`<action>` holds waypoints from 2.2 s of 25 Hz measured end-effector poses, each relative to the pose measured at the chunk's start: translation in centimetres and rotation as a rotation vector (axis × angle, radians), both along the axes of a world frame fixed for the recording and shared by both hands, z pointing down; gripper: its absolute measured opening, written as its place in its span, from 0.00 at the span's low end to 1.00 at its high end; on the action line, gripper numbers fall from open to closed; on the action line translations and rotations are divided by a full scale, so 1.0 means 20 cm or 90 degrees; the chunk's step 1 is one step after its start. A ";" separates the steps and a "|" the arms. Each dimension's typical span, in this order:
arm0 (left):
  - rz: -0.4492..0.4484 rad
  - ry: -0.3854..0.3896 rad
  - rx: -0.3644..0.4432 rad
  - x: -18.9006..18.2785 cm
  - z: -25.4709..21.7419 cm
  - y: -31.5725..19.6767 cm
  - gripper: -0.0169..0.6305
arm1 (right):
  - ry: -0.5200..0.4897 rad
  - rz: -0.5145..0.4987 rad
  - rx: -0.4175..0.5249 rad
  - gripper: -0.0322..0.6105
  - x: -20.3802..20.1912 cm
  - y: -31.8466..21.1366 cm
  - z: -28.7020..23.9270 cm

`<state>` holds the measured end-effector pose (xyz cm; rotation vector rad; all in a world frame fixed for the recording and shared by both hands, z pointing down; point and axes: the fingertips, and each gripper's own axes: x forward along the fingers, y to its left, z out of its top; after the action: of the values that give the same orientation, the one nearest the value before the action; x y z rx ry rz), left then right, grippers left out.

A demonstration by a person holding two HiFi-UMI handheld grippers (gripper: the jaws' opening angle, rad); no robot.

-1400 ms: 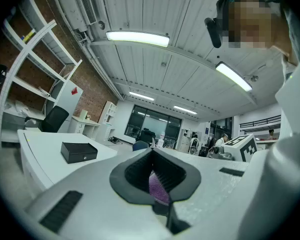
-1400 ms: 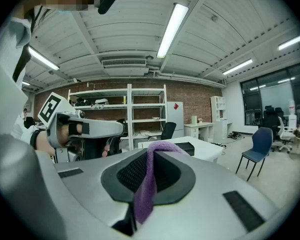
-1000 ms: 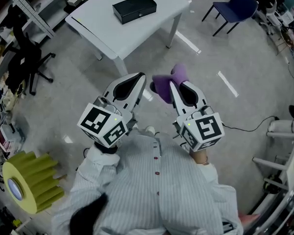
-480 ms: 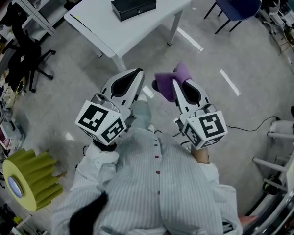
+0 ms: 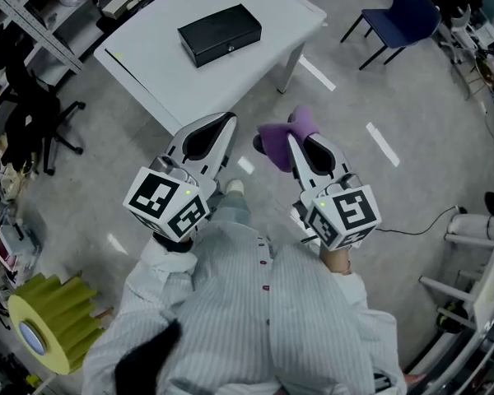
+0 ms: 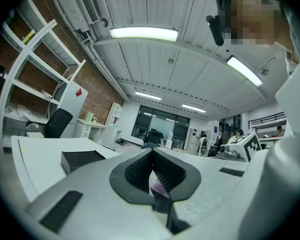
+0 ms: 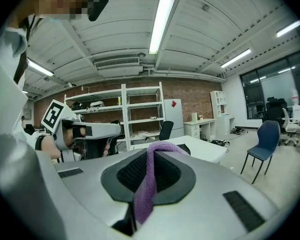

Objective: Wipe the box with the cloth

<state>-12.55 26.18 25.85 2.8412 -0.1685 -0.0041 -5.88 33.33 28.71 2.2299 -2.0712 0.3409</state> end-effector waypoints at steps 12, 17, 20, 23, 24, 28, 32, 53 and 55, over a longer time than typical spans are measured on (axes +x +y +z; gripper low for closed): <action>-0.004 -0.002 -0.002 0.27 0.03 -0.55 0.04 | -0.007 -0.002 0.000 0.09 0.30 -0.55 0.04; -0.015 -0.006 -0.008 0.28 0.07 -0.68 0.04 | -0.014 0.002 -0.009 0.09 0.34 -0.67 0.07; -0.022 -0.007 -0.013 0.29 0.10 -0.75 0.04 | -0.017 0.004 -0.016 0.09 0.38 -0.72 0.09; -0.038 -0.008 -0.021 0.29 0.13 -0.82 0.04 | -0.022 -0.005 -0.022 0.09 0.42 -0.80 0.12; -0.043 -0.009 -0.023 0.30 0.14 -0.84 0.04 | -0.023 -0.010 -0.024 0.09 0.43 -0.83 0.13; -0.073 -0.005 -0.030 0.36 0.17 -0.97 0.04 | -0.025 -0.036 -0.031 0.09 0.51 -0.97 0.16; -0.106 -0.009 -0.031 0.46 0.18 -1.12 0.04 | -0.030 -0.070 -0.032 0.09 0.62 -1.15 0.18; -0.417 -0.041 -0.043 0.89 0.15 -1.86 0.04 | -0.032 -0.375 -0.063 0.09 1.19 -2.12 0.14; -0.449 -0.044 -0.044 0.88 0.15 -1.89 0.04 | -0.032 -0.401 -0.065 0.09 1.19 -2.16 0.15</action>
<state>4.95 -11.55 28.91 2.5598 -1.1386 -0.0475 17.96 -9.85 31.64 1.4158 -2.5605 0.4315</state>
